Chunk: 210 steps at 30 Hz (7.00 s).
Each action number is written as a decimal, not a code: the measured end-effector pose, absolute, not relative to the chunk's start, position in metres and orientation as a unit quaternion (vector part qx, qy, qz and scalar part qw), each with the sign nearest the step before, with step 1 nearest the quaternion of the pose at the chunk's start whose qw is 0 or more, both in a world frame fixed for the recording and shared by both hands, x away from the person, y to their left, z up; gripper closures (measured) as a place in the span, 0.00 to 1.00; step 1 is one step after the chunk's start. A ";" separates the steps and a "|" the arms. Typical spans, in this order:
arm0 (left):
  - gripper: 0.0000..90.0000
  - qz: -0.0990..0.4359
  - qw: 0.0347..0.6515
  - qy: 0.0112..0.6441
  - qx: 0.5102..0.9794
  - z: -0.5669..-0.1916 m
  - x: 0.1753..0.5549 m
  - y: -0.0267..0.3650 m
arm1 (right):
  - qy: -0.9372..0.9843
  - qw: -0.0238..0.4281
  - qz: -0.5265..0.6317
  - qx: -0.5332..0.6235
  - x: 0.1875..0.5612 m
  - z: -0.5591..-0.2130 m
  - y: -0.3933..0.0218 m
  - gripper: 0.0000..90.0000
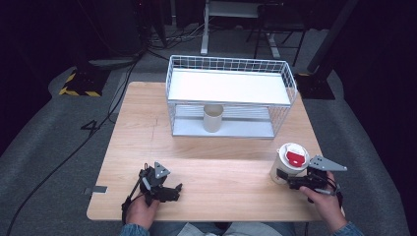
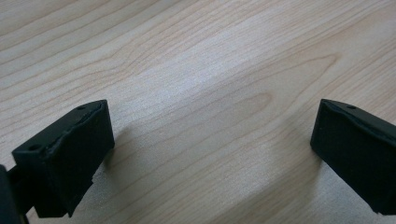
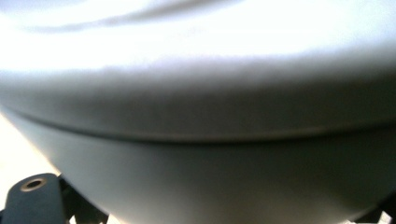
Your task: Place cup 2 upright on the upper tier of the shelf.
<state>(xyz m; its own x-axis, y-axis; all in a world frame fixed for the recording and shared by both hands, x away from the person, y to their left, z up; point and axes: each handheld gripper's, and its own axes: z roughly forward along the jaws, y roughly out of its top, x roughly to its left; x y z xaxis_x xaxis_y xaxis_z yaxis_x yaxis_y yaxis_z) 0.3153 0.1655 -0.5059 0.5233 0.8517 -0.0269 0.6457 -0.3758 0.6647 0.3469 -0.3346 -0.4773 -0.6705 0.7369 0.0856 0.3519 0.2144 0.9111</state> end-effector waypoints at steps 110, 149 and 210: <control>0.00 0.169 0.312 0.480 0.802 -0.506 0.329 0.167 | 0.742 0.220 0.547 0.320 0.434 -0.282 -0.278 0.15; 0.00 0.169 0.312 0.483 0.800 -0.506 0.329 0.167 | 0.710 0.250 0.573 0.325 0.527 -0.248 -0.216 0.15; 0.00 0.169 0.313 0.484 0.799 -0.506 0.329 0.166 | 0.729 0.220 0.558 0.331 0.559 -0.290 -0.173 0.09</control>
<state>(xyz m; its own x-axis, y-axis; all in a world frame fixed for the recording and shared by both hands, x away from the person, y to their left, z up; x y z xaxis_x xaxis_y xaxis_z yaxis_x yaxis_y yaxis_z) 0.3293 0.1664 -0.5058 0.4742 0.8798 -0.0322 0.6679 -0.3356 0.6643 0.5595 -0.1732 -0.2905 -0.6844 0.7275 0.0477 0.2365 0.1596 0.9584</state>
